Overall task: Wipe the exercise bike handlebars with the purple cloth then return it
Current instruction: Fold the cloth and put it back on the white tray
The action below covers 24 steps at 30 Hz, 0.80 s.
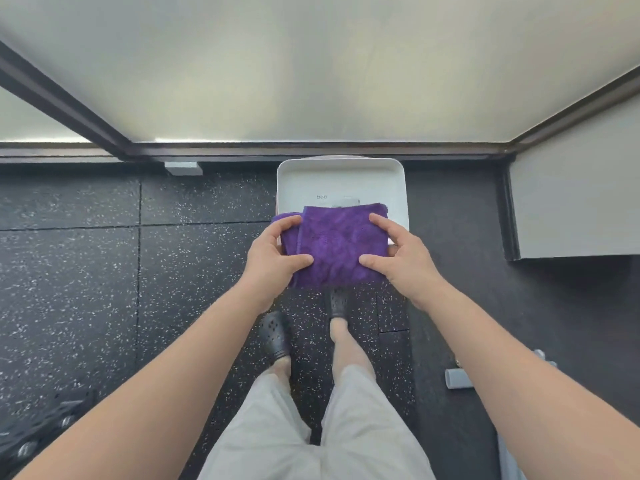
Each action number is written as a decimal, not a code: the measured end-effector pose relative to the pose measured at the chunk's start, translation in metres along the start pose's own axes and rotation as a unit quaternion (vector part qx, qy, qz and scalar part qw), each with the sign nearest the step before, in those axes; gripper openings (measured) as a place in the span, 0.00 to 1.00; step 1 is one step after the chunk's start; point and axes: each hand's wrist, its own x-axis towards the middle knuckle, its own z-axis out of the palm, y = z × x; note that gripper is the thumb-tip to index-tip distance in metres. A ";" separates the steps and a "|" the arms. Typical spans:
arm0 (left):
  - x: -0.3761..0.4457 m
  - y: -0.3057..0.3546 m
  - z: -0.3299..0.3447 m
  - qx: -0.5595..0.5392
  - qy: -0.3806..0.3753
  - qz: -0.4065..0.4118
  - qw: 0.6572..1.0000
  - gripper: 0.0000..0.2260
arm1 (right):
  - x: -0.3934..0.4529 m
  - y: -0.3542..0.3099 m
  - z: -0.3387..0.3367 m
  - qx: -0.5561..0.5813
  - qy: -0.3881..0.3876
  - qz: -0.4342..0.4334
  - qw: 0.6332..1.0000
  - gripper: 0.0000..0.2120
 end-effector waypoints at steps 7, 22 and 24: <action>0.129 -0.020 0.027 0.079 0.078 -0.020 0.994 0.29 | 0.143 0.038 0.000 -0.017 -0.021 0.020 0.999 0.35; 0.231 -0.054 0.035 0.338 0.139 0.074 0.928 0.29 | 0.258 0.093 0.024 -0.246 0.029 -0.040 0.968 0.35; 0.231 -0.055 0.042 0.330 0.142 0.092 0.929 0.27 | 0.255 0.096 0.027 -0.287 0.021 -0.101 0.952 0.32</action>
